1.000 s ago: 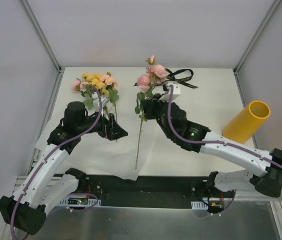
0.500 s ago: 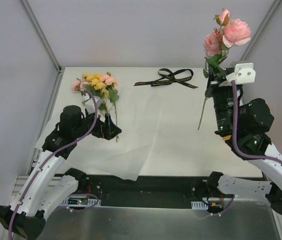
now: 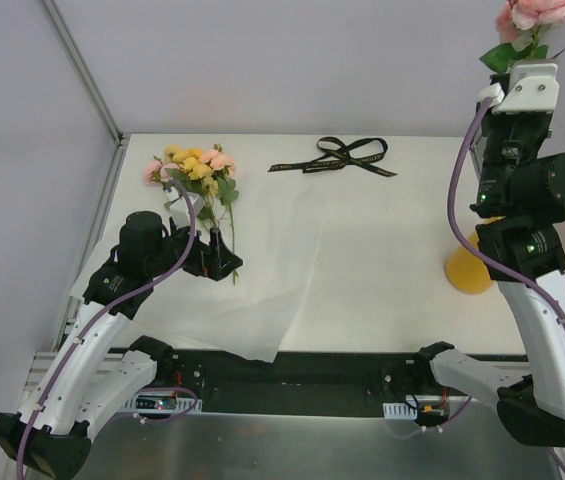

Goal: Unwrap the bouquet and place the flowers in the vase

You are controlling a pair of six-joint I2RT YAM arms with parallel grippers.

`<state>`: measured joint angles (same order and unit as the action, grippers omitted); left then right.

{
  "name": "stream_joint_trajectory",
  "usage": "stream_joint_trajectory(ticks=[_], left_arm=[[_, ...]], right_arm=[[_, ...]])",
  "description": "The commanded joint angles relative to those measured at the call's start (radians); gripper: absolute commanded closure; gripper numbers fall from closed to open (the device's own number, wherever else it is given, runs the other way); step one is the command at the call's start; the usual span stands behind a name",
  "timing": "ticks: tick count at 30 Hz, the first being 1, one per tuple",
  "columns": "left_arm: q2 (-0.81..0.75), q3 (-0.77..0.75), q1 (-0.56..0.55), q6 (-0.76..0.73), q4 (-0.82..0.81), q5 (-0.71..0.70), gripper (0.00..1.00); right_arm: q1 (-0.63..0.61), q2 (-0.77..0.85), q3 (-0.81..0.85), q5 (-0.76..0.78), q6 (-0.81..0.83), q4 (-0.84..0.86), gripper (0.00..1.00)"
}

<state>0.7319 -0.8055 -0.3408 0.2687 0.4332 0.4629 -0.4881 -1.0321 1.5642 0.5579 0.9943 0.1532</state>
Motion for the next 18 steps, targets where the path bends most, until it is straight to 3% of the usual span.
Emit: stream_joint_trajectory(ticks=[1,13,18], left_arm=[[-0.017,-0.035,-0.007,-0.028,-0.005,-0.006,0.01],[-0.011,-0.031,-0.007,-0.028,-0.004,-0.066,0.01],[-0.019,-0.029,-0.007,-0.019,-0.002,-0.167,0.01]], right_arm=[[0.166,-0.039,0.063,-0.133,-0.077,0.031,1.0],[0.583,-0.036,-0.052,-0.337,-0.387,0.071,1.0],[0.625,0.004,-0.171,-0.323,-0.431,0.103,1.0]])
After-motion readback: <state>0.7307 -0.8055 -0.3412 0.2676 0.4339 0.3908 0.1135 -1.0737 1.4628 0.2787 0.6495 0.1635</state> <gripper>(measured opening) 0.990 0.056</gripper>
